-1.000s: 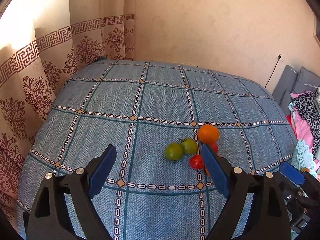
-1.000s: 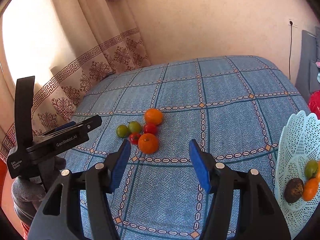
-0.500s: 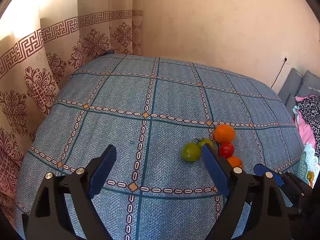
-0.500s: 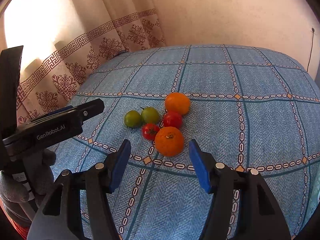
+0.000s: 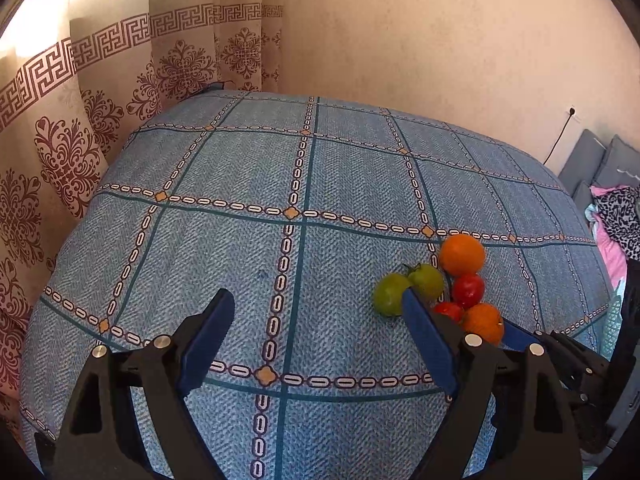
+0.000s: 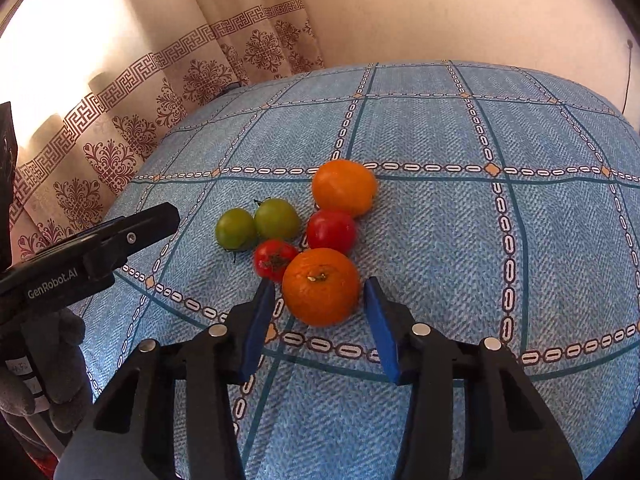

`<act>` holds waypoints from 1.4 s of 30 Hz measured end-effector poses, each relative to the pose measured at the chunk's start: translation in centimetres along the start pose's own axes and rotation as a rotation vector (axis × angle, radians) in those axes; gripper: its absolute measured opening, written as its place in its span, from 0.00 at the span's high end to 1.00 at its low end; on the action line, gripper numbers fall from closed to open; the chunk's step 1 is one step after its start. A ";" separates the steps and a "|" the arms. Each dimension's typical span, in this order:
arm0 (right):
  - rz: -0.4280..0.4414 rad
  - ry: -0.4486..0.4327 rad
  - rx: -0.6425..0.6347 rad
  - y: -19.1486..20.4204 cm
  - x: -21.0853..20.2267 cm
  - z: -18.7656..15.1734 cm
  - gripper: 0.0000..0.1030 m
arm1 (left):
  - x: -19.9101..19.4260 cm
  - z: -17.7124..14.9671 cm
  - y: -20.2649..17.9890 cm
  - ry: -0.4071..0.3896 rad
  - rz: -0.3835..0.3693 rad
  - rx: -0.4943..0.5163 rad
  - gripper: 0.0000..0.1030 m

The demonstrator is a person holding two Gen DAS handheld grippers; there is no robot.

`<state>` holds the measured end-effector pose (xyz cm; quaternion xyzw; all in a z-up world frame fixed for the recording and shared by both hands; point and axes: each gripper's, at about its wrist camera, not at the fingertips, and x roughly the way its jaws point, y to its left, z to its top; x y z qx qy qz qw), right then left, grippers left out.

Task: Organize fruits
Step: 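Grasp the orange tangerine at the cluster edge with the right tool, then grasp a green tomato with the left tool while the right tool holds the tangerine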

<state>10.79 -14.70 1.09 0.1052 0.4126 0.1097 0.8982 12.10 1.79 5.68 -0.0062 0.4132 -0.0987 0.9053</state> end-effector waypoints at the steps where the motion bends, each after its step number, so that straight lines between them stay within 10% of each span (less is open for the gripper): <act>1: -0.001 -0.002 -0.003 0.1 0.0 0.1 0.60 | 0.2 0.0 0.0 0.002 -0.002 0.004 0.19; 32: -0.056 -0.067 0.107 -3.9 -2.9 0.0 0.63 | 4.6 -1.5 -4.9 0.026 -0.068 0.230 0.71; 42: -0.054 -0.071 0.111 -3.5 -2.8 -0.1 0.63 | 3.8 -1.8 -4.9 0.018 -0.086 0.212 0.72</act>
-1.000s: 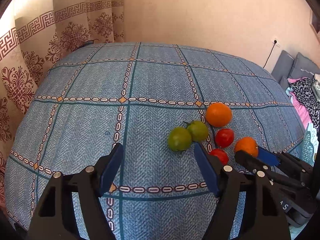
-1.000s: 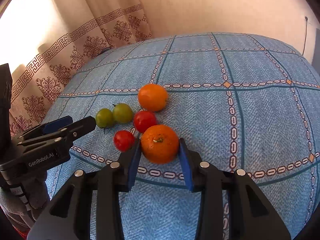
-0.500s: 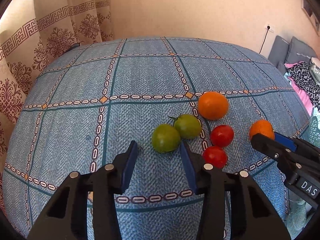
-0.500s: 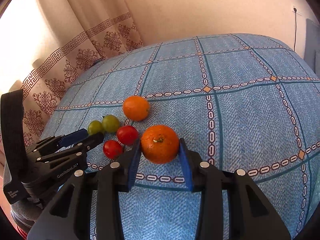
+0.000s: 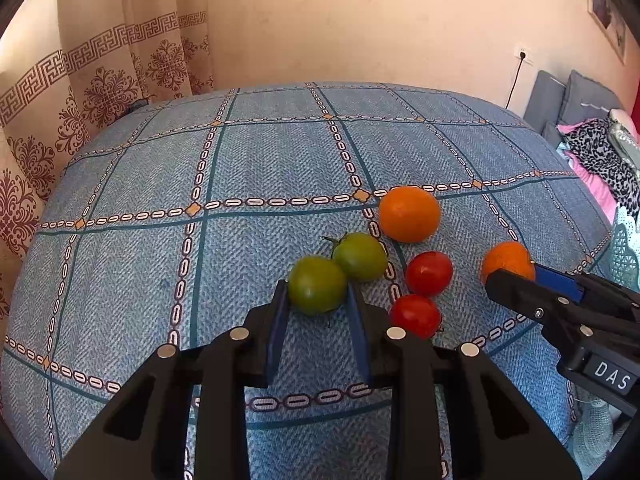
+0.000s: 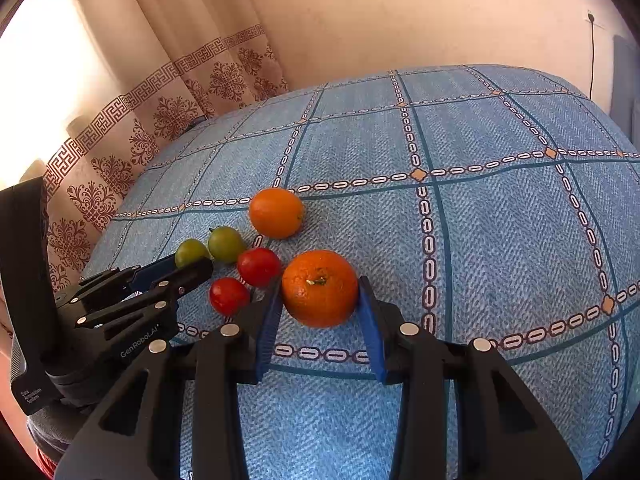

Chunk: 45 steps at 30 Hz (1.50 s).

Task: Organize fruits
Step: 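Grasp a green tomato with the left tool while the right tool holds the tangerine, then carry the green tomato in the left tool while the right tool carries the tangerine to the basket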

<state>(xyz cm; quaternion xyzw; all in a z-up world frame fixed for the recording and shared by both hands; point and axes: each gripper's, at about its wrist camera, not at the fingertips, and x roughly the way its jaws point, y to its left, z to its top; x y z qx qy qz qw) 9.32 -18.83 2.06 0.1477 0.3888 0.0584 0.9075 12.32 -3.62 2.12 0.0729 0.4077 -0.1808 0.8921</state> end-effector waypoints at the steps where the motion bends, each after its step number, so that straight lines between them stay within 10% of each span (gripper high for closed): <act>1: 0.001 -0.003 -0.001 -0.1 -0.1 0.0 0.63 | -0.2 -0.2 0.0 0.001 0.001 -0.006 0.72; 45: -0.054 -0.335 -0.018 -0.8 -16.7 -3.3 0.62 | -15.6 -0.8 -9.0 -0.297 -0.004 0.046 0.72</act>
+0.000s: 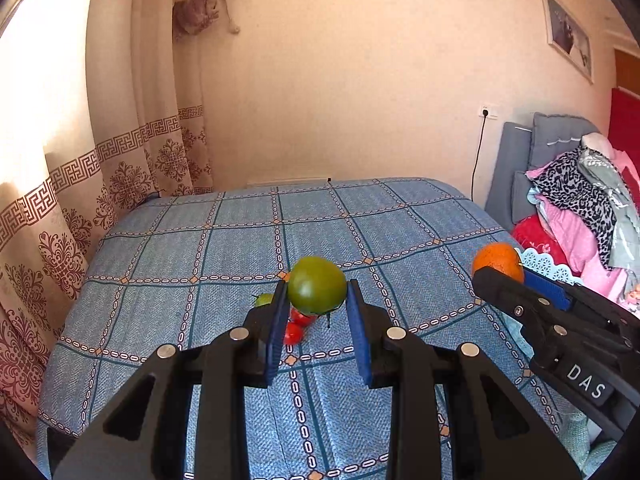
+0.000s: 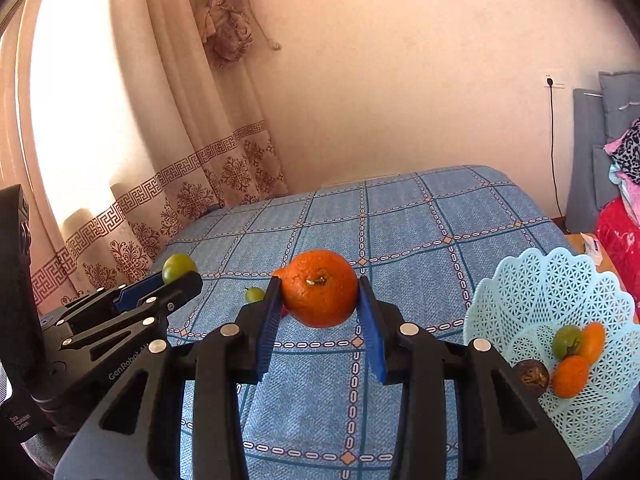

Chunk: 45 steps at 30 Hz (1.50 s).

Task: Organize fruits
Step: 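Carry the green tomato in the left tool while the right tool carries the tangerine to the basket, then open the left tool over the basket while the right tool releases the tangerine into it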

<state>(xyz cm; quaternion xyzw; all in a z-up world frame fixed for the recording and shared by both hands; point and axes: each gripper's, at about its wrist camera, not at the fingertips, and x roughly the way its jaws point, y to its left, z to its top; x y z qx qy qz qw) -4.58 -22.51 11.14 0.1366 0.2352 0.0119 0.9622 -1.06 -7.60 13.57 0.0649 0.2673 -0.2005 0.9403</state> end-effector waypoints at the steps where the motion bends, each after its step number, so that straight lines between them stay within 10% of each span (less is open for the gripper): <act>1: -0.006 -0.006 0.003 -0.2 -0.4 0.0 0.62 | -0.1 0.0 -0.4 -0.002 -0.006 0.004 0.72; 27: -0.321 -0.008 0.083 -12.8 -9.0 -2.5 0.63 | 1.6 -0.6 -15.6 0.064 -0.266 0.200 0.72; 45: -0.364 0.123 0.157 -16.9 -7.7 -5.3 0.63 | 4.5 -2.0 -20.0 0.180 -0.393 0.229 0.71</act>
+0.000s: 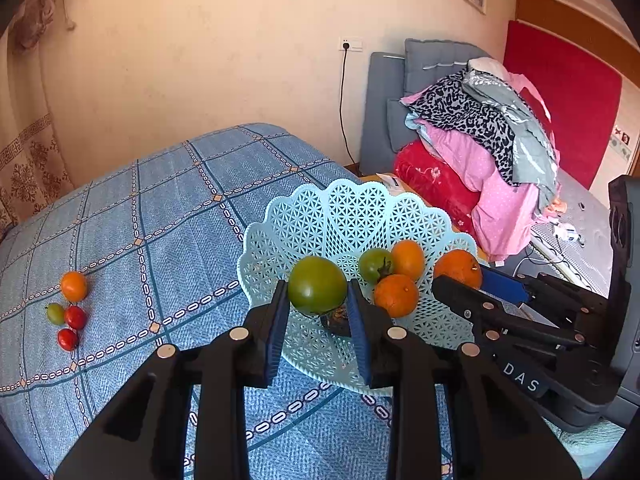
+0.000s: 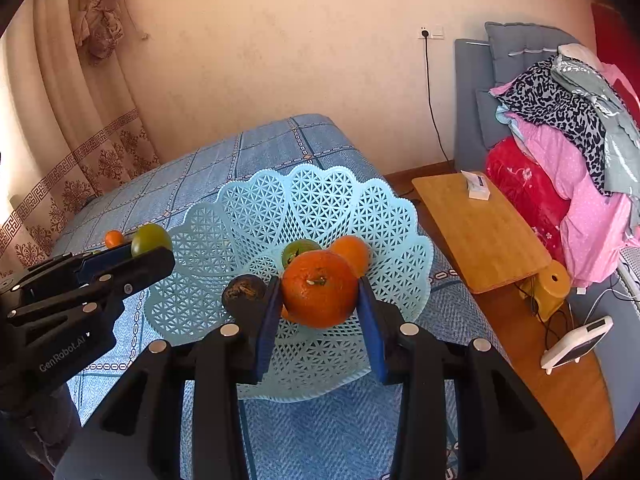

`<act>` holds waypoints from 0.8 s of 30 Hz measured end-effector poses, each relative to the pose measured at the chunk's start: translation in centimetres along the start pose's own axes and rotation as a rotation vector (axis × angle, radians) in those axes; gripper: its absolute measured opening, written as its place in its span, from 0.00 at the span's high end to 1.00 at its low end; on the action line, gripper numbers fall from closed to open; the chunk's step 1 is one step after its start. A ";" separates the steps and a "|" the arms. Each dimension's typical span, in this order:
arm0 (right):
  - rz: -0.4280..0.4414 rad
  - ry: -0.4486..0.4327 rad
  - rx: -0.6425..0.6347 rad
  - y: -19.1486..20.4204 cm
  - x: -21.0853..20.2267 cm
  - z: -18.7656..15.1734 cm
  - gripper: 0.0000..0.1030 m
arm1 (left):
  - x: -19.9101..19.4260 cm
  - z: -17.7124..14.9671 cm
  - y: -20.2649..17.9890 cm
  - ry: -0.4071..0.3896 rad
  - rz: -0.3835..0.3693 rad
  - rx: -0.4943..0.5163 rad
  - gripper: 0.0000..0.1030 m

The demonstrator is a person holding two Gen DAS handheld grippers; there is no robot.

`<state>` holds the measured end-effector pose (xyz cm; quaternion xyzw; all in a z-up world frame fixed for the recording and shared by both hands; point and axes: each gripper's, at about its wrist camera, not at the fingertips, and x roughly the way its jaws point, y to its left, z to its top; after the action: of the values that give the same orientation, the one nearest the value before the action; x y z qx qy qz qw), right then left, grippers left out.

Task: Organize fruits
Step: 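Open the left tool over the basket while the right tool releases the tangerine into it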

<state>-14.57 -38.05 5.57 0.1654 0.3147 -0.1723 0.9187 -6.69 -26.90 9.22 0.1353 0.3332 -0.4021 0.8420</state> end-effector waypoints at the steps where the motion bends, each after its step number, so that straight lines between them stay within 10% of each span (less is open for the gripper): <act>1: -0.002 0.004 0.003 0.0 0.1 -0.1 0.63 | 0.2 0.0 0.0 0.003 -0.014 -0.001 0.71; 7: -0.013 0.006 0.028 -0.7 0.2 -0.1 0.62 | 0.6 -0.3 -0.2 0.020 -0.040 0.000 0.67; 9: -0.012 0.010 0.044 -0.9 0.2 0.0 0.62 | 0.4 -0.1 0.1 0.000 -0.031 -0.013 0.36; 12: -0.010 -0.018 0.075 -1.4 -0.3 0.2 0.37 | -0.1 0.0 0.4 -0.025 -0.007 -0.009 0.35; 24: 0.002 -0.099 0.077 -1.0 -3.0 1.1 0.37 | -2.0 0.8 2.3 -0.075 0.031 -0.034 0.28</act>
<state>-16.66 -38.74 8.10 0.1920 0.2621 -0.1912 0.9262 -5.51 -24.67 11.07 0.1108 0.3060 -0.3880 0.8623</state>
